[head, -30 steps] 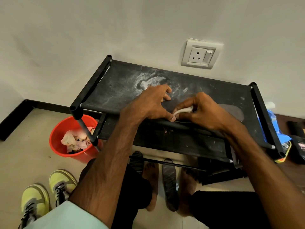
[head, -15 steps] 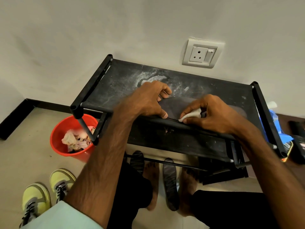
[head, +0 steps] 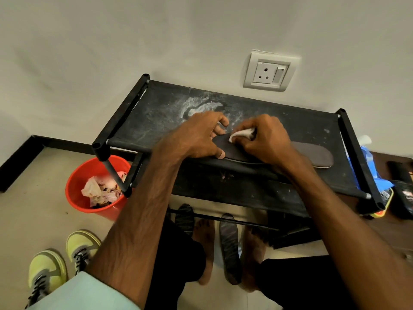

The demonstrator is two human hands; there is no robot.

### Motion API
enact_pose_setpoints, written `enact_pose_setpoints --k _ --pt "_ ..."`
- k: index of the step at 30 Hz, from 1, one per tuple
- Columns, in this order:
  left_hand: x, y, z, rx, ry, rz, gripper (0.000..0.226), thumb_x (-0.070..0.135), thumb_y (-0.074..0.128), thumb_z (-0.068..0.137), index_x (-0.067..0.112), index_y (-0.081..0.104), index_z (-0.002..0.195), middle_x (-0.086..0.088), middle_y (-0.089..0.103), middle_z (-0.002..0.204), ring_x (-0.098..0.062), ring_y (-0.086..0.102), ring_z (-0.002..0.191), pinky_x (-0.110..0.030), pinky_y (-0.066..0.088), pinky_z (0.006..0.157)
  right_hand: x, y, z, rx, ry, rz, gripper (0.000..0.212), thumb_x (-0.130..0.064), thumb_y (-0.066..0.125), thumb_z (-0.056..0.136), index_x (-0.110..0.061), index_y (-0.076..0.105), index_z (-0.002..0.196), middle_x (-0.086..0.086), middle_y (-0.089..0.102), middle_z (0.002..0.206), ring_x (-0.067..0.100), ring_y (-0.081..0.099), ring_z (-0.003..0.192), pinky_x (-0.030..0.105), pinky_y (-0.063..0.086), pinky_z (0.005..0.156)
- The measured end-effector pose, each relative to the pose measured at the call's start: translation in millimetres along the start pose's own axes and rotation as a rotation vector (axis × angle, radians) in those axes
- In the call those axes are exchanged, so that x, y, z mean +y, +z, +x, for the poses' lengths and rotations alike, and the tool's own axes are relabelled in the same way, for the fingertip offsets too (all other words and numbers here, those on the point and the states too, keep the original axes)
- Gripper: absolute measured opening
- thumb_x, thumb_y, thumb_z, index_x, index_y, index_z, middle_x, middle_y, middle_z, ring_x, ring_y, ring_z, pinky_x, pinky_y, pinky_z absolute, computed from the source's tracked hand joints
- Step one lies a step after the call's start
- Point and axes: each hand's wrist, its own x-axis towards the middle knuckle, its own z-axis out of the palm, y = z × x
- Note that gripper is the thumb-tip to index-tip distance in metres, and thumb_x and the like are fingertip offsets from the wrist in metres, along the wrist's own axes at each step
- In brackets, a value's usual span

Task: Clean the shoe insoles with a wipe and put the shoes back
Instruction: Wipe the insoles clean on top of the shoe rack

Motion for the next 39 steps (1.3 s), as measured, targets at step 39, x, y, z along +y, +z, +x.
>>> enact_pose_setpoints --k 39 --pt "4 -1 -4 -0.027 -0.031 -0.013 0.081 0.014 0.087 0.075 0.016 0.046 0.145 -0.003 0.061 0.135 -0.015 0.059 0.117 -0.035 0.051 0.104 -18 5 3 0.055 0.047 0.049 0.015 -0.032 0.08 0.084 -0.033 0.082 0.099 -0.001 0.079 0.088 0.017 0.072 0.08 0.045 0.062 0.076"
